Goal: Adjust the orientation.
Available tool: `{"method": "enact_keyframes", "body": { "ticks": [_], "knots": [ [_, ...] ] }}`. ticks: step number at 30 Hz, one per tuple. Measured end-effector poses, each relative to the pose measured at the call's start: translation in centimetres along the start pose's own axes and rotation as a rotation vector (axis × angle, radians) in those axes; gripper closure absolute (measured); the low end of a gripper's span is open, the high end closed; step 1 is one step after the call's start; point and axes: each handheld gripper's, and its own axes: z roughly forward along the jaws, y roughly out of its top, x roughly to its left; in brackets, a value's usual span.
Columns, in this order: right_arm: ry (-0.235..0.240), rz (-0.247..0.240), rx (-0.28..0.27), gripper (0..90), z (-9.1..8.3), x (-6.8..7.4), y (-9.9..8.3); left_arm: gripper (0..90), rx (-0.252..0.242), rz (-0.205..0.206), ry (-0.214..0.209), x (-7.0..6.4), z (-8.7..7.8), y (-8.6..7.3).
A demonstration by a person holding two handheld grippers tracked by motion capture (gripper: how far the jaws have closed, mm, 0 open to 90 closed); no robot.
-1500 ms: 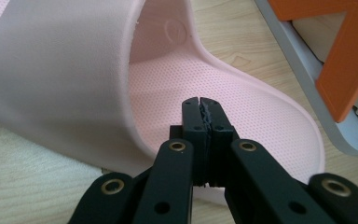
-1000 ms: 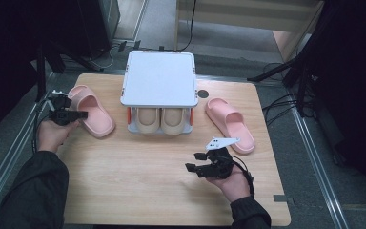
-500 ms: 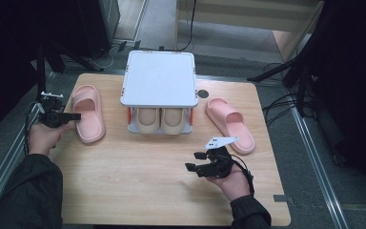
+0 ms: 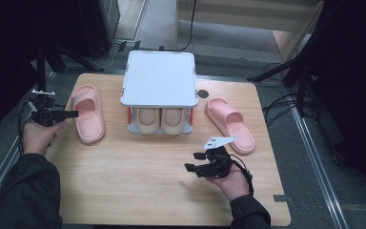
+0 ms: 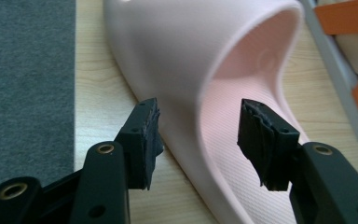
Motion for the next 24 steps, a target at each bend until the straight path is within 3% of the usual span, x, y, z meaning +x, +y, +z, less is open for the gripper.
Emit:
{"method": "enact_keyframes", "body": {
  "ticks": [8,15,21,24],
  "knots": [
    [-0.028,0.020,0.000,41.9,-0.7,-0.1,-0.8,45.8,-0.009,-0.014,-0.002,0.1,1.3,1.0],
    [-0.051,0.047,-0.009,41.7,-1.5,-0.2,-1.5,45.9,-0.016,-0.013,0.032,0.0,2.3,1.4],
    [-0.066,0.053,-0.015,41.5,-2.0,-0.3,-2.0,50.8,-0.027,-0.021,0.047,0.3,2.5,1.5],
    [-0.073,0.060,-0.015,41.4,-2.0,-0.3,-2.1,55.0,-0.031,0.006,0.067,0.3,2.5,1.5]
  ]
}}
